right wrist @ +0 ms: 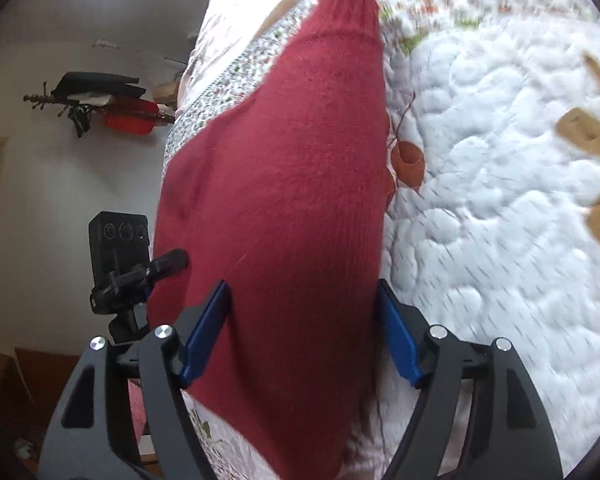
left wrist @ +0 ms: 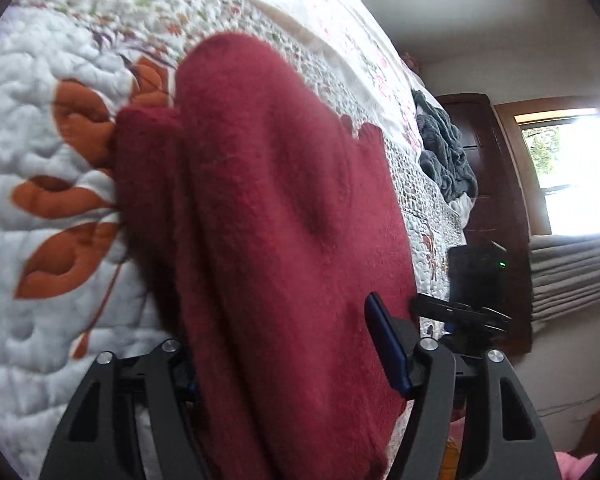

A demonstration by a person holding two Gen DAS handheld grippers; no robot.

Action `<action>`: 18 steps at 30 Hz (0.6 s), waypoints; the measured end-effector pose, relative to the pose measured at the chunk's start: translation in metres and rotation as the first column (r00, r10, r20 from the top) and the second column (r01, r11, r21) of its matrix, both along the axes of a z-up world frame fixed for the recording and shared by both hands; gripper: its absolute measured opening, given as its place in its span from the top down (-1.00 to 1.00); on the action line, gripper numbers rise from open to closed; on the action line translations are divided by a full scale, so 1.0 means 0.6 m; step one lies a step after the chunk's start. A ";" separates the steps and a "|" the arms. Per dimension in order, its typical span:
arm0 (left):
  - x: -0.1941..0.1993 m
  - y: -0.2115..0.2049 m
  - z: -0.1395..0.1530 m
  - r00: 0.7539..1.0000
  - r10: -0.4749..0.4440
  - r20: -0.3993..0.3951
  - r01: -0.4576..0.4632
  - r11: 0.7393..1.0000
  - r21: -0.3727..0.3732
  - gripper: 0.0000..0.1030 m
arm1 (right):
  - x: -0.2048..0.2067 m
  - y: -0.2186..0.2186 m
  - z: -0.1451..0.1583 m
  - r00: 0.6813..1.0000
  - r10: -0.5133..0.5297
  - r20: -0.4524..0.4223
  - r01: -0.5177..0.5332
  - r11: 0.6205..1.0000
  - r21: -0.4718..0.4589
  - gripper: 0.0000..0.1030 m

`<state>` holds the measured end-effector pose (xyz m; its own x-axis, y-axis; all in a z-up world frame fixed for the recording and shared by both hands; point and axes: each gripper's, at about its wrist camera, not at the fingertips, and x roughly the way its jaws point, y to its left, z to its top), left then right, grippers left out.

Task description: Fold small clothes

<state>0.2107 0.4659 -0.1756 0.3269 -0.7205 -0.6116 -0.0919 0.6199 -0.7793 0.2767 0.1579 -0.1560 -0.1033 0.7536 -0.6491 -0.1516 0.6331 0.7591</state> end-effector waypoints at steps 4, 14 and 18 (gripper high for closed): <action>0.008 -0.009 -0.003 1.000 -0.004 -0.013 0.004 1.000 0.026 -0.29 | 0.009 0.020 -0.021 1.000 -0.002 -0.026 0.003 1.000 0.022 -0.39; -0.032 -0.044 0.061 0.996 0.046 0.077 -0.048 0.998 0.027 0.22 | -0.030 -0.002 0.080 0.991 0.055 0.122 -0.052 0.998 -0.023 0.15; -0.064 -0.092 0.108 0.991 0.030 0.129 -0.031 0.999 0.012 0.22 | -0.067 -0.066 0.138 0.985 0.055 0.162 -0.054 0.999 -0.009 0.15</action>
<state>0.1724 0.4109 -0.1109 0.4252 -0.7005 -0.5732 -0.0104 0.6294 -0.7770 0.2364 0.1183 -0.0729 -0.0370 0.7465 -0.6644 -0.3067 0.6243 0.7185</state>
